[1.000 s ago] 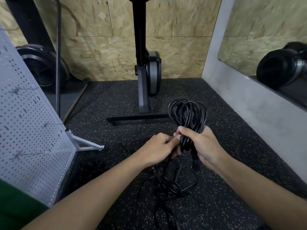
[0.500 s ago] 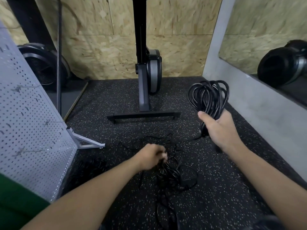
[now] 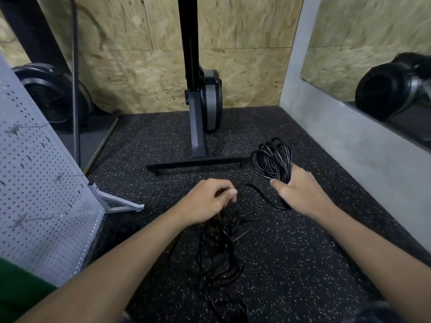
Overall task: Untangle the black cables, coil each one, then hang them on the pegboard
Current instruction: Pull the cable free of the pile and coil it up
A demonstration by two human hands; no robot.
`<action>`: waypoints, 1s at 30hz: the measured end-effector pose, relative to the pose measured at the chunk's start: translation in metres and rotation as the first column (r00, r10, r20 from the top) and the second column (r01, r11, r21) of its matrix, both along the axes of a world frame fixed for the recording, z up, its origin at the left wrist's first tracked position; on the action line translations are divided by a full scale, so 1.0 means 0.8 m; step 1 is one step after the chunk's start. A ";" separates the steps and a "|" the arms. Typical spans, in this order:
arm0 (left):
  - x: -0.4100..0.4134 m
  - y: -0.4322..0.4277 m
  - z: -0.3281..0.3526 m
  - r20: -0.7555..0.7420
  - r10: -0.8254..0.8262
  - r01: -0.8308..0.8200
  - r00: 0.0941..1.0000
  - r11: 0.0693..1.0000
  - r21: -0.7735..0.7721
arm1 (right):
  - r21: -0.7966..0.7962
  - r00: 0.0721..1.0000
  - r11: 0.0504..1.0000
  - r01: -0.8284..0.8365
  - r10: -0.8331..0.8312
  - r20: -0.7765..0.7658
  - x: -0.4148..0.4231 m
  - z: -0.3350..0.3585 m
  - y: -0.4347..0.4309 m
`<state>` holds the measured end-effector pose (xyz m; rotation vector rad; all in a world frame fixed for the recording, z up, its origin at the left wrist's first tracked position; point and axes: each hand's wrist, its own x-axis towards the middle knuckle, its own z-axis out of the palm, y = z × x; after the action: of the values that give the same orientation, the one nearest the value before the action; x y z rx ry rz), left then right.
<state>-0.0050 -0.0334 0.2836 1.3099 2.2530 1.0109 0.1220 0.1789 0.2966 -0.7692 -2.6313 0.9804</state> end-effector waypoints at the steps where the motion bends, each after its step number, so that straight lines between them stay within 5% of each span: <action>1: 0.000 -0.002 0.003 -0.010 -0.001 0.001 1.000 1.000 0.029 | -0.011 1.000 1.000 0.002 -0.002 -0.005 -0.002 0.000 -0.001; 4: 0.007 -0.001 0.013 -0.047 0.062 -0.047 0.997 0.963 0.265 | -0.108 0.996 0.994 0.022 -0.031 -0.078 -0.006 -0.001 0.001; 5: 0.005 -0.001 0.009 -0.024 0.074 -0.066 0.997 0.963 0.260 | -0.111 0.994 0.994 0.025 -0.036 -0.099 -0.008 0.000 0.001; 8: -0.002 -0.004 -0.011 -0.010 -0.001 0.000 1.000 0.996 -0.092 | -0.011 0.999 1.000 0.016 -0.017 -0.046 -0.008 -0.002 0.002; 13: 0.010 0.010 0.019 -0.131 0.017 0.017 0.991 0.966 0.259 | -0.190 0.996 0.980 0.062 -0.072 -0.047 -0.012 -0.015 0.016; 16: 0.004 0.008 0.014 -0.136 0.040 -0.002 0.990 0.963 0.269 | -0.172 0.998 0.985 0.018 -0.029 -0.062 -0.011 -0.012 0.016; 24: 0.001 0.014 0.011 -0.205 0.106 -0.034 0.973 0.945 0.327 | -0.478 0.970 0.861 -0.176 0.234 0.065 -0.009 -0.016 -0.011; 30: -0.002 0.019 0.009 -0.325 0.147 -0.057 0.934 0.960 0.273 | -0.345 0.905 0.904 -0.252 0.346 0.246 -0.009 -0.020 -0.016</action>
<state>-0.0064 -0.0184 0.2906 1.5978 2.5344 1.2317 0.1152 0.1662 0.2807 -0.6201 -2.9675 1.4934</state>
